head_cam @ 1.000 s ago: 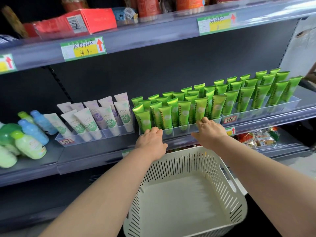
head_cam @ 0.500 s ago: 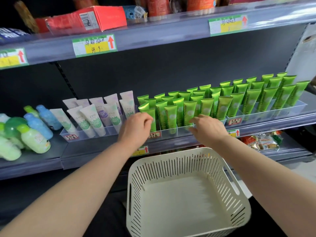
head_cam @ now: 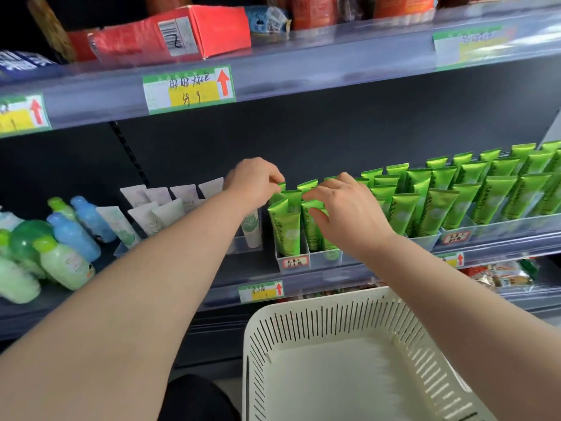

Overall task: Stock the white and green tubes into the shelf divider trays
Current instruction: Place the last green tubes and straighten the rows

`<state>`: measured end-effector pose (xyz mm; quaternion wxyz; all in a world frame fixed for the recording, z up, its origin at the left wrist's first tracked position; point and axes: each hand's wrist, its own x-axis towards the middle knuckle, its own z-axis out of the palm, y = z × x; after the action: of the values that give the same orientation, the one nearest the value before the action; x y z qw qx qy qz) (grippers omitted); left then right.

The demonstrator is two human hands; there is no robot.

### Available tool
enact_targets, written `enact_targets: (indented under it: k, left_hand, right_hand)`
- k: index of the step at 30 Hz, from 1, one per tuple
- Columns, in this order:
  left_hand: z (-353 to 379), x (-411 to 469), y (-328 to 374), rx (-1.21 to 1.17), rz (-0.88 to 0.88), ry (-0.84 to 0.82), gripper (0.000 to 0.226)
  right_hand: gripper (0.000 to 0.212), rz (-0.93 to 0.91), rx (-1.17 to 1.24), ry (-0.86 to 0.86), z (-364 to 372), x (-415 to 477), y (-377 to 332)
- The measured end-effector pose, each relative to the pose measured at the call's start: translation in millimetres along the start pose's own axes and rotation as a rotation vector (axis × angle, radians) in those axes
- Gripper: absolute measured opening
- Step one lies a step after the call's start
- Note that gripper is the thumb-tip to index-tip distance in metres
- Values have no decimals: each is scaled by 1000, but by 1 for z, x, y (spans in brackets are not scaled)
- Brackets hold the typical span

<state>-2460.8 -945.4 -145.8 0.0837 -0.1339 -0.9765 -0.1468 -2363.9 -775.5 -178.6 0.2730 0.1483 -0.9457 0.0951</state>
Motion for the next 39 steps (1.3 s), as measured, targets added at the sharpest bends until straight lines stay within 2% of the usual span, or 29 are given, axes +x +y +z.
enact_targets:
  k: [4,13,19,23,26,29,35,39]
  left_hand:
    - [13,7,-1,7,42,-55,12]
    - [10,2,-31,-1,35,-16,10]
    - [10,0,-32,-187,-20,-34,10]
    - [3,-5,-29,-258,-22,50,20]
    - [-4,-10,-27,-333,49,-86,16]
    - [-5,-15,-26,-247,95,-219,10]
    - [-2,-17,-28,-175,95,-172,9]
    - [-3,-20,-27,-179,98,-171,9]
  right_hand:
    - [28,6,10,-5,7,9,-4]
    - [24,10,2,-89,27,18,-17]
    - [23,45,-101,-144,31,19,-19]
    - [20,72,-74,-168,30,21,-18]
    - [19,87,-8,-142,30,21,-24]
    - [19,80,12,-139,31,21,-28]
    - [21,79,22,-216,28,23,-27]
    - [27,92,49,-149,22,17,-22]
